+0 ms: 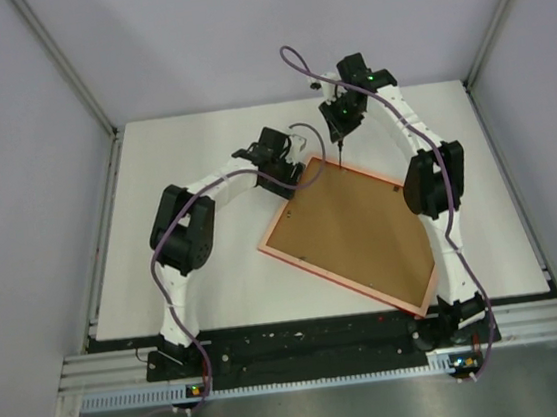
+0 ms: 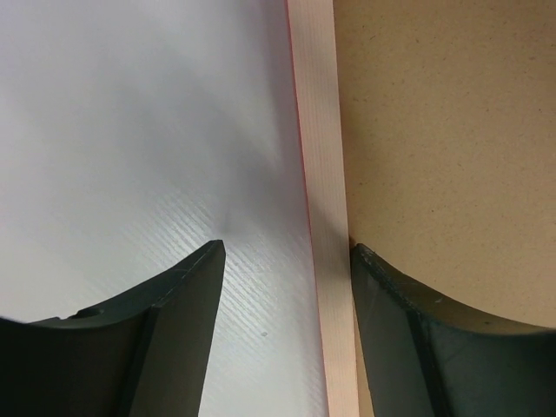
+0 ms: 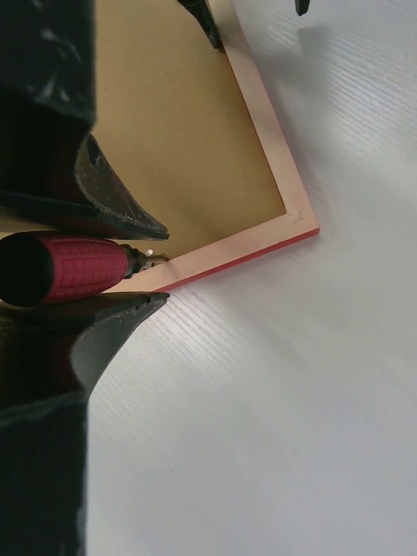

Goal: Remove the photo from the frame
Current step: Release the photo frame item from the photo frame.

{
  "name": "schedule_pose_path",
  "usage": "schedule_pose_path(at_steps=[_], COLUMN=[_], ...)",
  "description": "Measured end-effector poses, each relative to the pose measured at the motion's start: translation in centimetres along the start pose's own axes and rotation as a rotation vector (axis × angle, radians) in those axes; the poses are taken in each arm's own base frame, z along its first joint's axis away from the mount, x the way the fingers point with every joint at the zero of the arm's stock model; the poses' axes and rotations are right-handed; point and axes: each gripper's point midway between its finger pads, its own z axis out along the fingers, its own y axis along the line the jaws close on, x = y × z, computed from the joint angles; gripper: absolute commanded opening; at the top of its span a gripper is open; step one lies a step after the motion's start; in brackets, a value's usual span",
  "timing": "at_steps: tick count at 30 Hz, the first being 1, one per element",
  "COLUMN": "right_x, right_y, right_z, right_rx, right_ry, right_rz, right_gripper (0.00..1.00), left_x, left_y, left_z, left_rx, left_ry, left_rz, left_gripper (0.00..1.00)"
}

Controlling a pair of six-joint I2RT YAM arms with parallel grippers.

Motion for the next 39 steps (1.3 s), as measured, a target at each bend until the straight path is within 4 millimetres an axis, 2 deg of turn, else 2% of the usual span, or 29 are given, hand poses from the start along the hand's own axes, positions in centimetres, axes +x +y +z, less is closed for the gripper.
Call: schedule_pose_path(at_steps=[10,23,32,39], right_x=[-0.1,0.1,0.2,0.4], right_y=[-0.2,-0.8,-1.1,-1.5], right_z=[-0.1,-0.5,-0.6,-0.7], right_rx=[0.015,0.019,0.027,0.049], right_ry=[-0.002,-0.004,0.0,0.007], right_rz=[-0.003,0.009,0.013,0.018], right_gripper=[0.0,0.0,0.0,0.0], left_x=[-0.4,-0.7,-0.7,-0.8], left_y=[-0.5,-0.4,-0.4,-0.5], left_z=[0.3,0.4,0.4,0.4], left_rx=[0.009,0.003,-0.001,0.003], left_ry=[-0.002,-0.004,-0.004,-0.006], left_rz=[0.005,0.005,0.001,-0.006], left_gripper=[0.49,0.45,0.37,0.26])
